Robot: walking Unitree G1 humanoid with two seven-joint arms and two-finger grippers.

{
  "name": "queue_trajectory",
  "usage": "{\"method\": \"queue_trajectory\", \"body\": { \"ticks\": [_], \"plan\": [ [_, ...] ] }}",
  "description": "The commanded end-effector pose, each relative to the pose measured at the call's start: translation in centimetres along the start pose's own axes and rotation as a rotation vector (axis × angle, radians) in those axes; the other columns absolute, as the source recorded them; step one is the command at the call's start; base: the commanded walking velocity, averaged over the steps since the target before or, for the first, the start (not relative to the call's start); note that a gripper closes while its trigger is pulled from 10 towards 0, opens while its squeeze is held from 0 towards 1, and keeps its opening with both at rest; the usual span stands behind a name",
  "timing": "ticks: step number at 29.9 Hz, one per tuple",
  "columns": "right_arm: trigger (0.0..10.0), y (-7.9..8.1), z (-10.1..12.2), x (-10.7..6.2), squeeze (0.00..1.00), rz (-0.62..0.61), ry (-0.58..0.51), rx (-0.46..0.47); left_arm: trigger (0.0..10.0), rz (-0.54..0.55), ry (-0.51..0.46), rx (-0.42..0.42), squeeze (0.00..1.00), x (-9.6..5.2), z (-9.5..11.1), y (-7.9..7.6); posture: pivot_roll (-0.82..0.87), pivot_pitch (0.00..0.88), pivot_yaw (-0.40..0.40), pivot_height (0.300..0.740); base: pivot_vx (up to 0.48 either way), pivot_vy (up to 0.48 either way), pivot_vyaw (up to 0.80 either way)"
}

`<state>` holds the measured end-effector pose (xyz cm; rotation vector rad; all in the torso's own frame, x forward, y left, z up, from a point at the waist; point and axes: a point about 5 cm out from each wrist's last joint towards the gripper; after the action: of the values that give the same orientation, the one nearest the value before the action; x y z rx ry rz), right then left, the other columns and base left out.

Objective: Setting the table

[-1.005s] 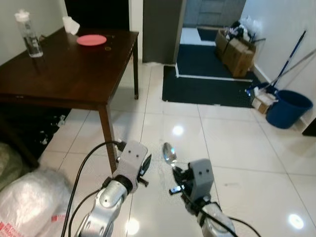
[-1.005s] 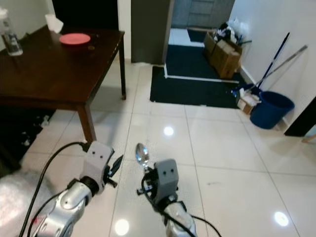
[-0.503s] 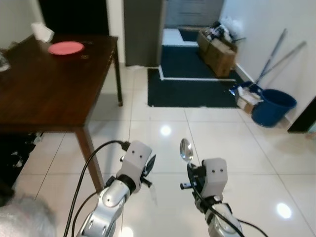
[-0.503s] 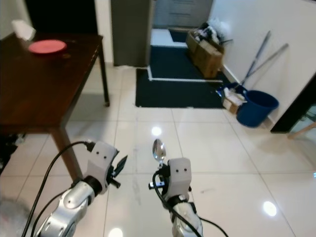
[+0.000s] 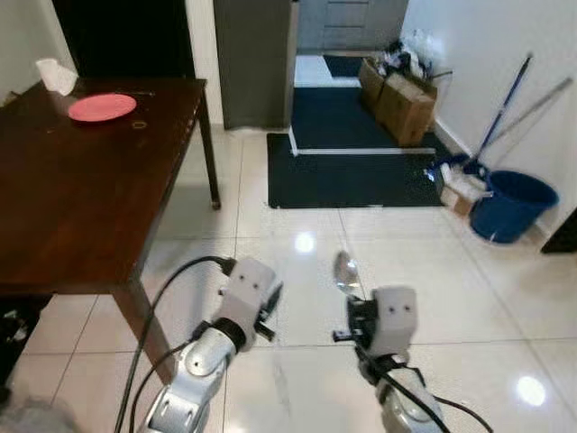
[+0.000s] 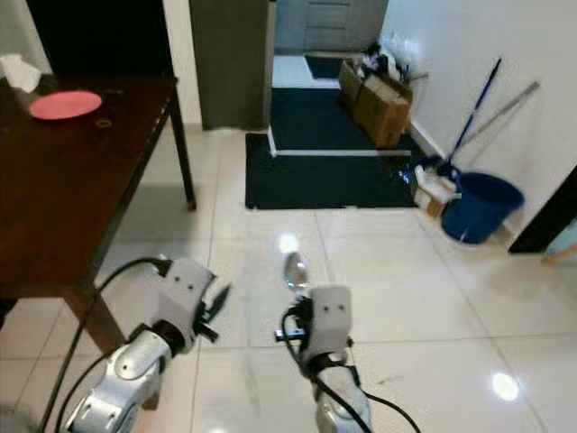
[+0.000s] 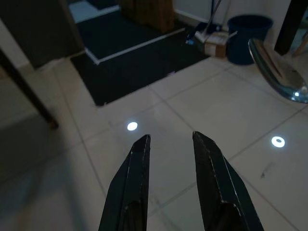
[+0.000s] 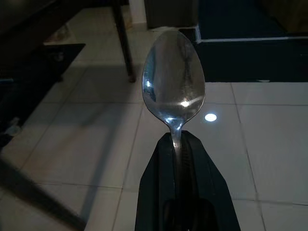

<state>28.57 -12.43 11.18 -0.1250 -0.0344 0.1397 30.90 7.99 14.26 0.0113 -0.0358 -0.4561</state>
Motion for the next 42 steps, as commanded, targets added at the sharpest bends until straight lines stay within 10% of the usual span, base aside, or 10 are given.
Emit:
{"method": "queue_trajectory", "body": {
  "ticks": [1,42],
  "plan": [
    [10.0,-0.52,-0.49,-0.32,0.00,-0.020,0.020,-0.004,10.0,-0.009,0.019,0.003,0.00,-0.03,-0.47,-0.40,0.00,0.082,0.078,0.740,0.480,0.000,0.00],
    [10.0,-0.73,-0.25,-0.14,0.00,-0.028,0.006,-0.007,10.0,-0.009,0.022,0.000,0.00,0.01,-0.38,-0.39,0.00,0.095,0.087,0.740,0.480,0.000,0.00]
  ]
}}
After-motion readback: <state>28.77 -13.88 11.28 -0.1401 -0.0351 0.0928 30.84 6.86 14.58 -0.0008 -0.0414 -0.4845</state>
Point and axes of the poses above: a point about 5 cm out from each wrist's last joint towards the gripper, its own x axis pointing out of the wrist towards the gripper, its own z axis along the axis of the wrist's last joint, y = z × x, and after that the axes turned 10 degrees about -x, right-handed
